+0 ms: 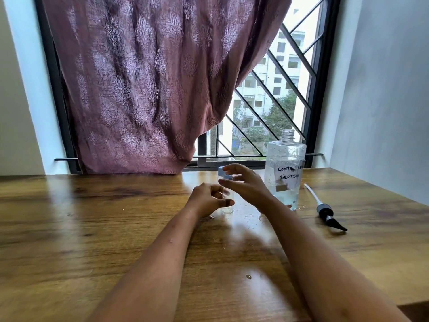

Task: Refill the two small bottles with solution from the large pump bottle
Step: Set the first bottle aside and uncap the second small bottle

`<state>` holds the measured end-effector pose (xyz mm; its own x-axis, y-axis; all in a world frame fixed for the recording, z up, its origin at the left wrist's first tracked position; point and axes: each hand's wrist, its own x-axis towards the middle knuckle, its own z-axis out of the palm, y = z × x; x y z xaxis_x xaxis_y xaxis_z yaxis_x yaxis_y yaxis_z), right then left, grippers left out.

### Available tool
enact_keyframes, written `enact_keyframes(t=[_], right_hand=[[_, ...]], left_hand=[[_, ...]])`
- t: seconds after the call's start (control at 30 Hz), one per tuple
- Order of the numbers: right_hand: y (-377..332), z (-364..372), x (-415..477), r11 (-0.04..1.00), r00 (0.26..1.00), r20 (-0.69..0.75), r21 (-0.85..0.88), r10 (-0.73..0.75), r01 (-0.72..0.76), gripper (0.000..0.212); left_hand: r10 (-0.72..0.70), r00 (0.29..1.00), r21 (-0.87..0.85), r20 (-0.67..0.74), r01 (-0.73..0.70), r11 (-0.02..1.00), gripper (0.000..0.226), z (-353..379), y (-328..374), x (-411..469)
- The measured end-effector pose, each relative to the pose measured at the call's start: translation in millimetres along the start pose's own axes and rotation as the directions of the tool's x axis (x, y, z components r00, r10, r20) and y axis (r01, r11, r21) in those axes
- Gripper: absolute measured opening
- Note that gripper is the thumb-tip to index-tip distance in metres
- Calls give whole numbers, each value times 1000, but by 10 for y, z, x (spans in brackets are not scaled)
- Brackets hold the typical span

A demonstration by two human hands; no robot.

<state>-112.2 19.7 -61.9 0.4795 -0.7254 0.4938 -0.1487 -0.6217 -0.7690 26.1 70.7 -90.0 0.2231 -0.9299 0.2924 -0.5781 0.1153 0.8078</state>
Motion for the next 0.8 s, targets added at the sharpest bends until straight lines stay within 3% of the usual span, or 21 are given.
enact_keyframes(t=[0.1,0.2,0.33,0.53,0.67,0.8], right_hand=[[22,21,21,995,997,-53,-91,-48,43,31],[12,17,35,1000,1000,-25,-18,5,-5,24],[9,11,24,997,999,37,72,19,-22,32],[39,38,29,988,996,-40,-131,-82,76,33],[32,22,39,998,999,-12,-61,-32,32,25],[57,21,34,998,999,35,-51,-30,32,32]], left_hand=[[10,1000,17,-5,-10,1000,31,-6,10,-11],[6,1000,12,-1,-6,1000,32,-3,-9,-2],[8,1000,31,2,-8,1000,32,-3,0,-3],[22,1000,67,-13,-21,998,32,-14,22,-27],[16,1000,52,3,-16,999,30,-8,14,-16],[20,1000,77,-2,-20,997,25,-14,13,-14]])
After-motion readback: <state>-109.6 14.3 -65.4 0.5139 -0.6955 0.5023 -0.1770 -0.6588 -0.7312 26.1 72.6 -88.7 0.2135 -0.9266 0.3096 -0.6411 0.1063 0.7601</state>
